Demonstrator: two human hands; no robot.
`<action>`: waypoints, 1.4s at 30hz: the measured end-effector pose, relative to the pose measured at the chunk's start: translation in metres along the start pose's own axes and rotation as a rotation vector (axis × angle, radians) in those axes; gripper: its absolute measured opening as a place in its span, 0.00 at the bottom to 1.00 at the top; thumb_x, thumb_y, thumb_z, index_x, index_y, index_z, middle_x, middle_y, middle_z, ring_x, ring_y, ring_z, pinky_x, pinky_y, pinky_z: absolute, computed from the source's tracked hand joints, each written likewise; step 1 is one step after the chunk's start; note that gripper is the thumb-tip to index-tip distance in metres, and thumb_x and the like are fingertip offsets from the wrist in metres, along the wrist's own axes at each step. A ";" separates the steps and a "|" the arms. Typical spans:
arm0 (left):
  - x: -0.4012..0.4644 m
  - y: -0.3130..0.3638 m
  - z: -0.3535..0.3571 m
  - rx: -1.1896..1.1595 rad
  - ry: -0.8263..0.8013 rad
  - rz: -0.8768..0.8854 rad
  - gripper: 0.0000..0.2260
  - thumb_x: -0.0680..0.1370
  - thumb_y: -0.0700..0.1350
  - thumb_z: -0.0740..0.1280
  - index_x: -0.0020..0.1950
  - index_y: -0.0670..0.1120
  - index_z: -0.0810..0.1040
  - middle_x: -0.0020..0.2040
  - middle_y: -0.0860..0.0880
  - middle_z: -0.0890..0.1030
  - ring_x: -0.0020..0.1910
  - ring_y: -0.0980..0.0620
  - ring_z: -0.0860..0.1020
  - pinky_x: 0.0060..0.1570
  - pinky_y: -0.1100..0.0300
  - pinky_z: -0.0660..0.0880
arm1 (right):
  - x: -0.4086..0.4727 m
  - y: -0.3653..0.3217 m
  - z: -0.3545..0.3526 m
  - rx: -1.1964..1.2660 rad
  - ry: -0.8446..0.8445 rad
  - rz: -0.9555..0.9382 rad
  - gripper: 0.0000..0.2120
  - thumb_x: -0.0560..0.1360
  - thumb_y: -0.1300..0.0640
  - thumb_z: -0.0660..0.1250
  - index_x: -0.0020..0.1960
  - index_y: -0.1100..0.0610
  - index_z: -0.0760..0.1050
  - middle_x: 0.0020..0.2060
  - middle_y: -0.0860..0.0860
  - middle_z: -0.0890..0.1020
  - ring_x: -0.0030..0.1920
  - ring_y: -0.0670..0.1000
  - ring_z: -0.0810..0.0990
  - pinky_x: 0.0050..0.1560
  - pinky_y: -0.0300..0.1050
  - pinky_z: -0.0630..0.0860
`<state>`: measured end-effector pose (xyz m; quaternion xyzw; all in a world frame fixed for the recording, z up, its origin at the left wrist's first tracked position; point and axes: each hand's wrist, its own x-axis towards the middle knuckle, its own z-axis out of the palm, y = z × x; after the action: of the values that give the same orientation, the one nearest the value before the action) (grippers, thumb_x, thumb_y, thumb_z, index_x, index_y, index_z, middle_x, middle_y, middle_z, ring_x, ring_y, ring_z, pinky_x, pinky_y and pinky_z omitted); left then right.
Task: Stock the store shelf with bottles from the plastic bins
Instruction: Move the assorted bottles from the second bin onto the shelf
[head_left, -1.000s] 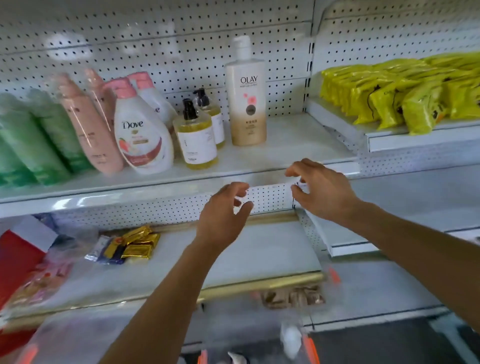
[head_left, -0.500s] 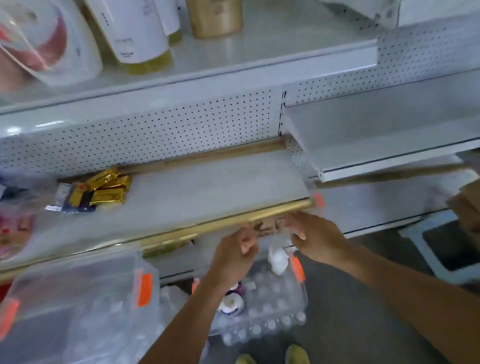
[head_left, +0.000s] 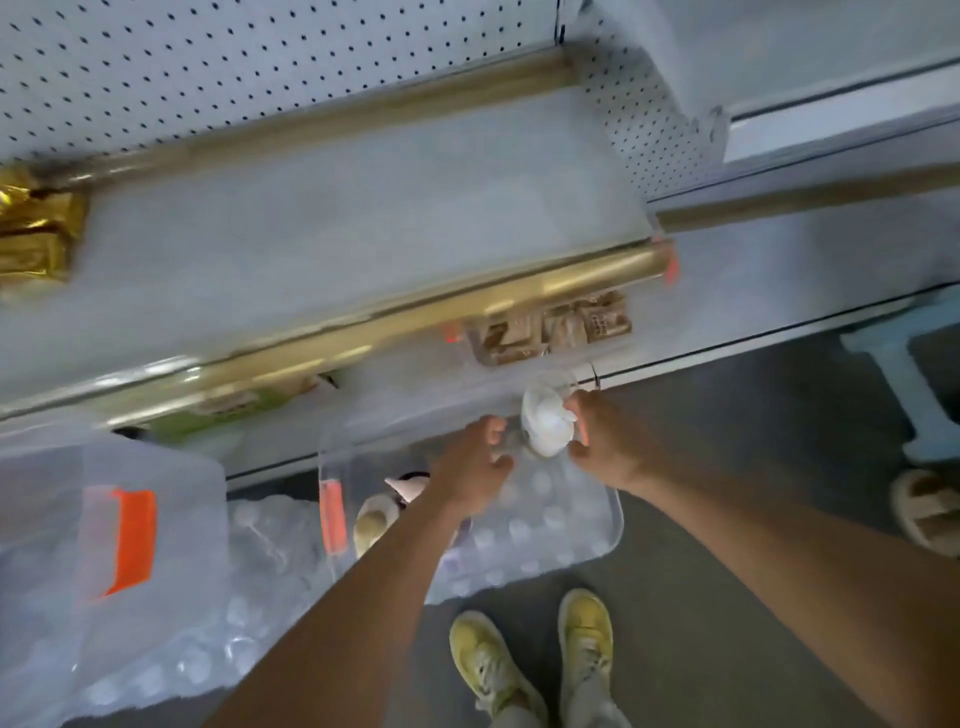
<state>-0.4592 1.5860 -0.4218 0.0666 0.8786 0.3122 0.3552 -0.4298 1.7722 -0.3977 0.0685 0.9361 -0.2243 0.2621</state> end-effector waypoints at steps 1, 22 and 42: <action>0.013 -0.004 0.005 0.004 -0.003 0.000 0.21 0.78 0.41 0.65 0.71 0.46 0.67 0.69 0.48 0.73 0.66 0.49 0.73 0.66 0.56 0.69 | 0.010 0.004 0.008 -0.003 0.007 0.012 0.24 0.75 0.58 0.67 0.69 0.60 0.66 0.62 0.58 0.74 0.62 0.57 0.73 0.62 0.50 0.70; 0.114 -0.023 0.040 0.223 -0.009 0.335 0.25 0.70 0.33 0.70 0.66 0.42 0.71 0.62 0.42 0.71 0.60 0.44 0.72 0.55 0.57 0.71 | 0.079 0.019 0.067 -0.151 0.125 -0.131 0.19 0.76 0.56 0.65 0.65 0.60 0.70 0.56 0.57 0.79 0.54 0.60 0.80 0.52 0.50 0.75; 0.021 -0.025 -0.026 -0.422 -0.289 0.008 0.32 0.58 0.42 0.83 0.59 0.55 0.76 0.51 0.52 0.84 0.54 0.52 0.81 0.57 0.52 0.76 | 0.039 -0.032 -0.039 0.393 -0.176 -0.255 0.12 0.68 0.54 0.76 0.50 0.52 0.78 0.45 0.47 0.82 0.46 0.46 0.81 0.49 0.47 0.79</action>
<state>-0.4893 1.5600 -0.4342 0.0383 0.7339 0.4772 0.4819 -0.4886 1.7619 -0.3757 -0.0203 0.8493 -0.4382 0.2938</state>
